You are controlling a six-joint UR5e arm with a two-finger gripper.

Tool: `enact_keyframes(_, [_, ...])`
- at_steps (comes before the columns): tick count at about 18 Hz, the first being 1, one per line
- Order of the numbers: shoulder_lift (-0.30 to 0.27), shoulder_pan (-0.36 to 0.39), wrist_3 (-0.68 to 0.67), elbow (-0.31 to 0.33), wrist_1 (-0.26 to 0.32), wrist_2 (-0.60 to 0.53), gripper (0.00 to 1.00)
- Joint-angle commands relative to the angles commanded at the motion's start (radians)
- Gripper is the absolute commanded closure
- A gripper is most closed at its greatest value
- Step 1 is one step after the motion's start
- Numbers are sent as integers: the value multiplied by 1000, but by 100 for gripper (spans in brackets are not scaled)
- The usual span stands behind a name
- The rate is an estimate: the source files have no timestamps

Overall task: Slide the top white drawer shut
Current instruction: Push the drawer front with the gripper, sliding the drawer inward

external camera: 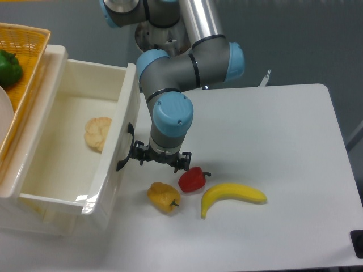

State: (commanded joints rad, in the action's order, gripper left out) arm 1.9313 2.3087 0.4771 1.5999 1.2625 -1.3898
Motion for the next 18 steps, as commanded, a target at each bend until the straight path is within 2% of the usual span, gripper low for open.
enact_keyframes(18, [-20,-69,-3,-2,2,18,0])
